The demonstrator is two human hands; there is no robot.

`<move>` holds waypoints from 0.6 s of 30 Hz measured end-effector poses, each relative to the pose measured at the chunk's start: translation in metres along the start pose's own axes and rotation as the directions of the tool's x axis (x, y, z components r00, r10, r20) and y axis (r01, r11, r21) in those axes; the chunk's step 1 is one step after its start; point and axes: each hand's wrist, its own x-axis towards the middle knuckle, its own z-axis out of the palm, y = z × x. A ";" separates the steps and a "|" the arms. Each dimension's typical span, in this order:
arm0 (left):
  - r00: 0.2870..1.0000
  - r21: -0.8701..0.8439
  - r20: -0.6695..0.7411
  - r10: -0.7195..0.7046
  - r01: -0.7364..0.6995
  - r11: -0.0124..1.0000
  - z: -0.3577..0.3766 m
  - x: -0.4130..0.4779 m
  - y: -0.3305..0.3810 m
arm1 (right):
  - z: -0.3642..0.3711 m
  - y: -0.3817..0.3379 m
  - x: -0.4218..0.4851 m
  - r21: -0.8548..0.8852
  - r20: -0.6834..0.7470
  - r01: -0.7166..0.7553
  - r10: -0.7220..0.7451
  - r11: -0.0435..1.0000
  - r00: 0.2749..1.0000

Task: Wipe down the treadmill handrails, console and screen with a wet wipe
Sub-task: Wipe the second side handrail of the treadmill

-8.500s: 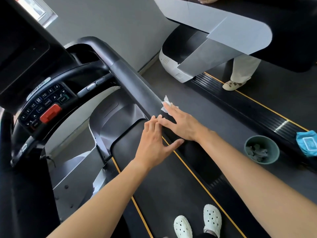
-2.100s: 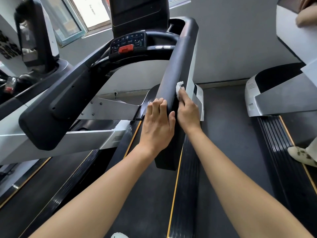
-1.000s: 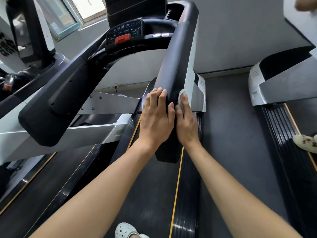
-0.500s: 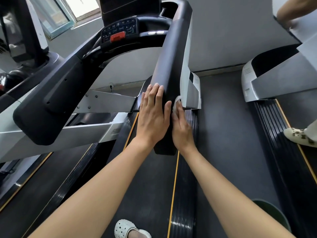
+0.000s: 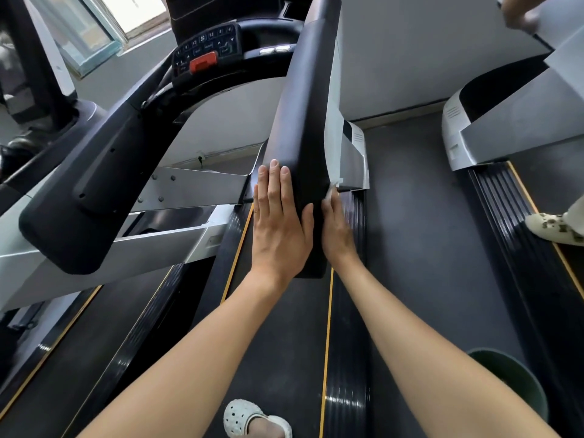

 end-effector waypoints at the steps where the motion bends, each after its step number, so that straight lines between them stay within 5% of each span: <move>1: 1.000 0.006 -0.001 0.001 -0.001 1.000 0.001 0.000 0.000 | 0.000 0.011 0.000 0.011 0.008 -0.040 0.040 0.999 0.999; 11: 1.000 0.010 -0.002 0.010 -0.010 1.000 0.005 0.000 0.000 | 0.002 -0.016 0.009 0.171 -0.023 -0.024 0.028 0.985 0.999; 18: 1.000 0.006 -0.006 0.021 -0.021 1.000 0.006 0.000 -0.002 | 0.003 0.013 -0.001 0.122 0.021 -0.101 0.099 0.987 0.995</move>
